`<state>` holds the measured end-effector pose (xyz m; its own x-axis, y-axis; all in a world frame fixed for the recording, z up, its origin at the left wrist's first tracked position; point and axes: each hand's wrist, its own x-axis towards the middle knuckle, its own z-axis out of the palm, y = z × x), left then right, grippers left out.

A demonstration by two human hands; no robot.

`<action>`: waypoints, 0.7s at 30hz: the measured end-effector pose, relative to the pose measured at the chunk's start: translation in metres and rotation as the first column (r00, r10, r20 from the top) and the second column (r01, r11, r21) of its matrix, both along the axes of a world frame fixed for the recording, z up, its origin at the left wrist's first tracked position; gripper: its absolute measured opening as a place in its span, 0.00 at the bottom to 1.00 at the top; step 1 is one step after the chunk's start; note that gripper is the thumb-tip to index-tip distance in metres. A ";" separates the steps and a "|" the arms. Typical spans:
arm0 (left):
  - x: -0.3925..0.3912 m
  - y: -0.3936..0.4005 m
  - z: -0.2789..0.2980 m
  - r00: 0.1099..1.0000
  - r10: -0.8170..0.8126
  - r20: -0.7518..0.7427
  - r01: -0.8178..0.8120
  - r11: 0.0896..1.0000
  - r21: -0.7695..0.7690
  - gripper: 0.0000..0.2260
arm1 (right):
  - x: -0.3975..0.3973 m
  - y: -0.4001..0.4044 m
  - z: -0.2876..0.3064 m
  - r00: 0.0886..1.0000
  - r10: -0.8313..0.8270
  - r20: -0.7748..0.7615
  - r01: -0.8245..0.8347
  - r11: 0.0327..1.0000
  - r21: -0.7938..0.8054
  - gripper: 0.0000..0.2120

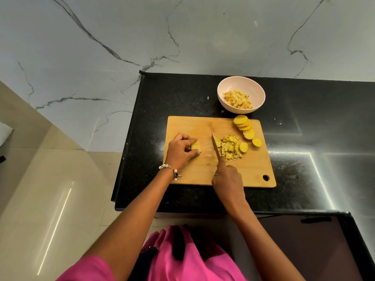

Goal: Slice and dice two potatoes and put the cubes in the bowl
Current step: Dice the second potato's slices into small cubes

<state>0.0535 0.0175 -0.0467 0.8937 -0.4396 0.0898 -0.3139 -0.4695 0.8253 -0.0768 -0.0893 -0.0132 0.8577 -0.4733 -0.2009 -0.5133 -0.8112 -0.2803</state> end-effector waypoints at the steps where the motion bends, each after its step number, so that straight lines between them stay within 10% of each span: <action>1: 0.000 0.000 0.000 1.000 -0.003 -0.002 0.003 1.000 -0.001 0.21 | 0.000 -0.002 0.000 1.000 -0.005 0.013 0.005 1.000 0.013 0.28; 21: 0.003 0.001 0.000 1.000 0.011 0.010 -0.011 0.999 0.033 0.18 | 0.016 0.033 0.003 0.989 0.149 0.026 -0.149 0.989 0.008 0.29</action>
